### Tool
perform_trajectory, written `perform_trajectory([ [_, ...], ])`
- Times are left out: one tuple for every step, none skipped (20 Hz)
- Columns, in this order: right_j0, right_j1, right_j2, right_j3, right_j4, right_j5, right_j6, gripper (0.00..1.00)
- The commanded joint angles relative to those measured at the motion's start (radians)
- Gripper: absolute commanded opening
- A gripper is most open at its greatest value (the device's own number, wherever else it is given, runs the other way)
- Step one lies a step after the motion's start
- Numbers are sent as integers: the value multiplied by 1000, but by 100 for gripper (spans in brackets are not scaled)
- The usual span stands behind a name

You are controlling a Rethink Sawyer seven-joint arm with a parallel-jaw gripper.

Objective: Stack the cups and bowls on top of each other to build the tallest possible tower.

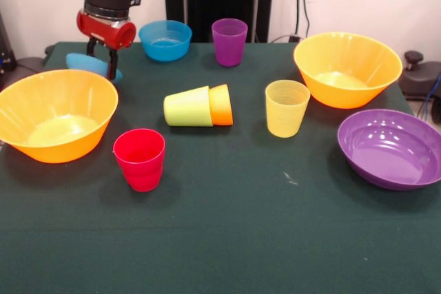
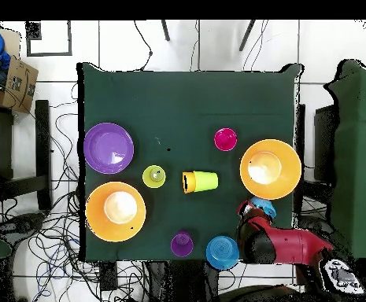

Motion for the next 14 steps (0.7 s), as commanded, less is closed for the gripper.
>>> perform_trajectory([
  [47, 24, 12, -56, 39, -92, 85, 0],
  [50, 27, 6, -56, 43, -104, 88, 0],
  [52, 29, 0, -56, 47, -116, 91, 0],
  [56, 29, -3, -57, 48, -113, 88, 0],
  [59, 28, -6, -59, 49, -110, 85, 0],
  [60, 25, -7, -54, 54, -105, 85, 0],
  [58, 23, -2, -49, 57, -101, 85, 0],
  [55, 20, 2, -45, 57, -100, 83, 0],
  [60, 22, 1, -44, 61, -100, 84, 0],
  [59, 21, 4, -41, 62, -97, 83, 0],
  [59, 20, 7, -39, 63, -94, 81, 0],
  [60, 17, 6, -36, 65, -92, 82, 0],
  [61, 14, 5, -33, 67, -89, 83, 0],
  [66, 11, 0, -32, 70, -93, 85, 0],
])
